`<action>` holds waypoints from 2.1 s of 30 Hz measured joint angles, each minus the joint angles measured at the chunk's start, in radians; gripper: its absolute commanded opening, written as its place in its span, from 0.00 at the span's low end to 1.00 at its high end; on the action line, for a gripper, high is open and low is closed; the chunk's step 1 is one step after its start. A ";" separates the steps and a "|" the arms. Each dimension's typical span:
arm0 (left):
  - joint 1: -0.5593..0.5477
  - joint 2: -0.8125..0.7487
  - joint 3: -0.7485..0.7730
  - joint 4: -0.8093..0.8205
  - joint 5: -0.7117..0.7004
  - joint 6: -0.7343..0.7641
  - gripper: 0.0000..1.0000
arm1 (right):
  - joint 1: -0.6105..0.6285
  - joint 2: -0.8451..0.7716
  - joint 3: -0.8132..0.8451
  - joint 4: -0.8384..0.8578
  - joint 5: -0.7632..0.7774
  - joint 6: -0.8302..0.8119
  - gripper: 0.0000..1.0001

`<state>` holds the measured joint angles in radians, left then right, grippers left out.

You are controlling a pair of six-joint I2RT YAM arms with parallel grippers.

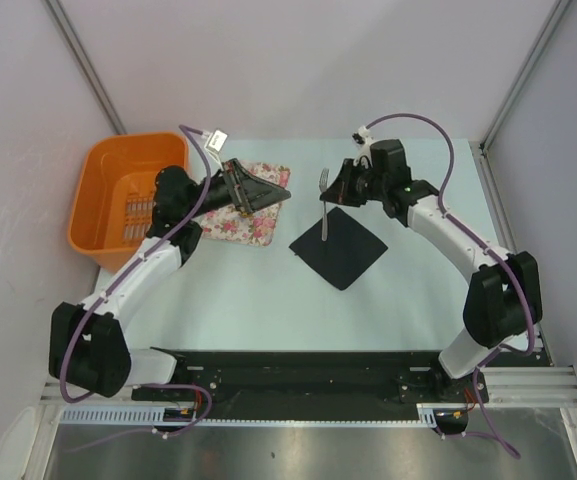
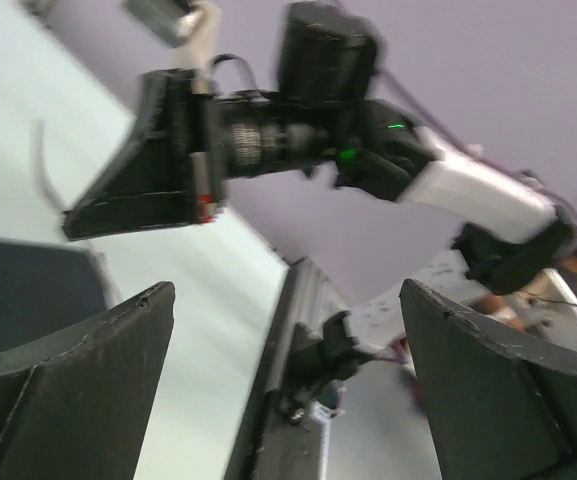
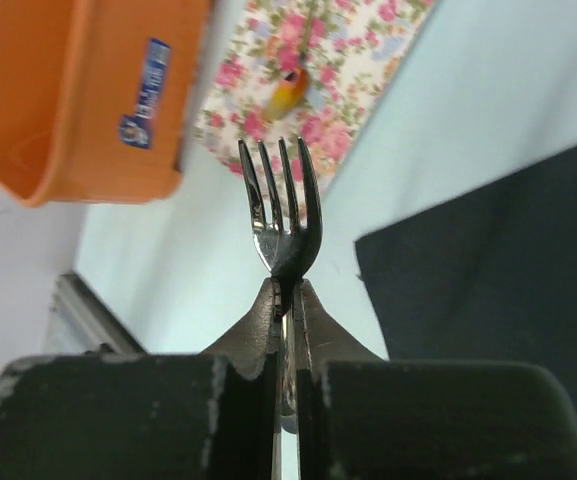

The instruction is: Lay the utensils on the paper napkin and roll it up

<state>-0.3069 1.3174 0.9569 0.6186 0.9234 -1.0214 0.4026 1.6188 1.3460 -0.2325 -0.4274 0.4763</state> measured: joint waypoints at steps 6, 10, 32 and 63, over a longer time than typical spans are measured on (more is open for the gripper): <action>0.009 0.005 0.133 -0.505 -0.167 0.411 1.00 | 0.082 0.090 0.095 -0.117 0.193 -0.048 0.00; 0.011 0.019 0.262 -0.769 -0.327 0.642 0.99 | 0.111 0.207 0.164 -0.180 0.293 -0.060 0.00; 0.012 0.042 0.332 -1.018 -0.573 0.822 1.00 | 0.077 0.462 0.285 -0.414 0.492 -0.146 0.00; 0.012 0.077 0.318 -1.017 -0.571 0.821 1.00 | 0.028 0.575 0.388 -0.450 0.472 -0.136 0.08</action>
<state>-0.2951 1.3945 1.2751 -0.3985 0.3519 -0.2008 0.4305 2.1941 1.7344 -0.6823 0.0444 0.3405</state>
